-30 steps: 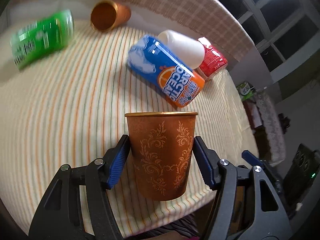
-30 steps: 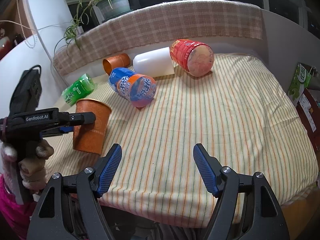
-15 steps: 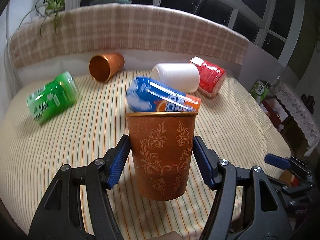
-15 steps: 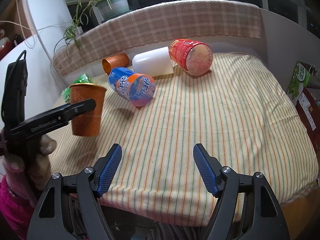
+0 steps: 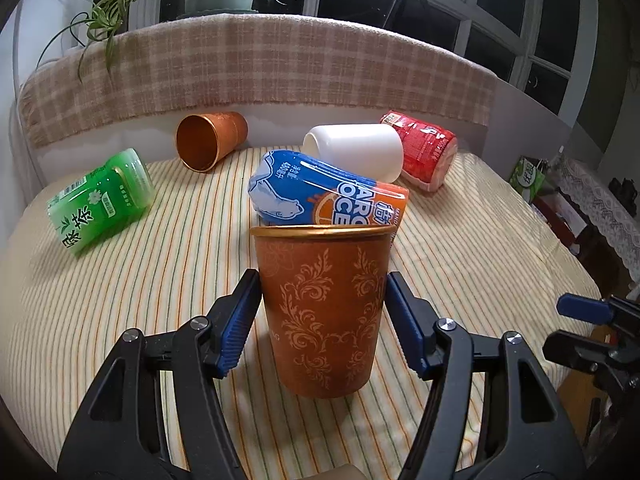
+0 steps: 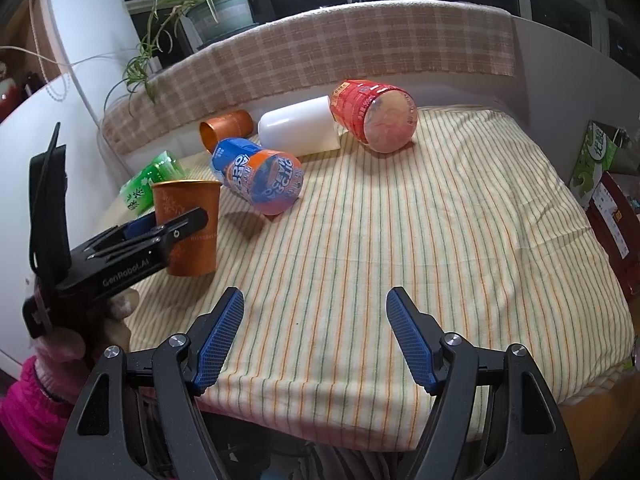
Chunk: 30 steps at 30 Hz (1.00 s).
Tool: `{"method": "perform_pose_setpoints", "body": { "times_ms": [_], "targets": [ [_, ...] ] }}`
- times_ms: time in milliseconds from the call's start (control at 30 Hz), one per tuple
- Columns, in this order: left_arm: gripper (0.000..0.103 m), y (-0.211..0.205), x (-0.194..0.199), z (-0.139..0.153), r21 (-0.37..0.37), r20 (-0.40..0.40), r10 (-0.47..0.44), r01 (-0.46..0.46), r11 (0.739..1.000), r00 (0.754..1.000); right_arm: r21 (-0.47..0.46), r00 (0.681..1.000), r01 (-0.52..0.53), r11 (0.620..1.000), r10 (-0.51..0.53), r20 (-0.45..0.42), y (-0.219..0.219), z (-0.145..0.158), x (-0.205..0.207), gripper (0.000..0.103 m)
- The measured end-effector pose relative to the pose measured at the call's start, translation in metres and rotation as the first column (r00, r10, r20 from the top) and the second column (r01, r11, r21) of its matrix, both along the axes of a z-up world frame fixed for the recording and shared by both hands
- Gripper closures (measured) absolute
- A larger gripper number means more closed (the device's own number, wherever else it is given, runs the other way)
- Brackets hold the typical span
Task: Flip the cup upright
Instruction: 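Lower the copper cup upright onto the table and open the left gripper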
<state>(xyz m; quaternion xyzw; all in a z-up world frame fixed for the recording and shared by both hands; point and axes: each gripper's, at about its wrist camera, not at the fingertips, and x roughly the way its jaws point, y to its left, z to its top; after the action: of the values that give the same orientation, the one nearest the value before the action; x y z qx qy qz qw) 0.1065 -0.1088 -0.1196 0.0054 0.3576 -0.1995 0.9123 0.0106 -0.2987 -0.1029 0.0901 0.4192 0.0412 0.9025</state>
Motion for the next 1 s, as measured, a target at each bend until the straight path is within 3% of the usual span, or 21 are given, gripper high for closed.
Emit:
{"method": "perform_pose_setpoints", "body": {
  "times_ms": [900,1000],
  "targets": [
    [0.038,0.01,-0.035,0.001,0.006,-0.058,-0.053,0.054,0.999,0.997,-0.002,0.999,-0.034,0.999,0.034,0.017,0.014,0.007,-0.005,0.029],
    [0.031,0.009,-0.036,0.001,0.002,-0.063,-0.057,0.057,0.998,0.996,-0.004,0.999,-0.032,0.999,0.032,0.02,0.014,0.008,-0.005,0.029]
  ]
}}
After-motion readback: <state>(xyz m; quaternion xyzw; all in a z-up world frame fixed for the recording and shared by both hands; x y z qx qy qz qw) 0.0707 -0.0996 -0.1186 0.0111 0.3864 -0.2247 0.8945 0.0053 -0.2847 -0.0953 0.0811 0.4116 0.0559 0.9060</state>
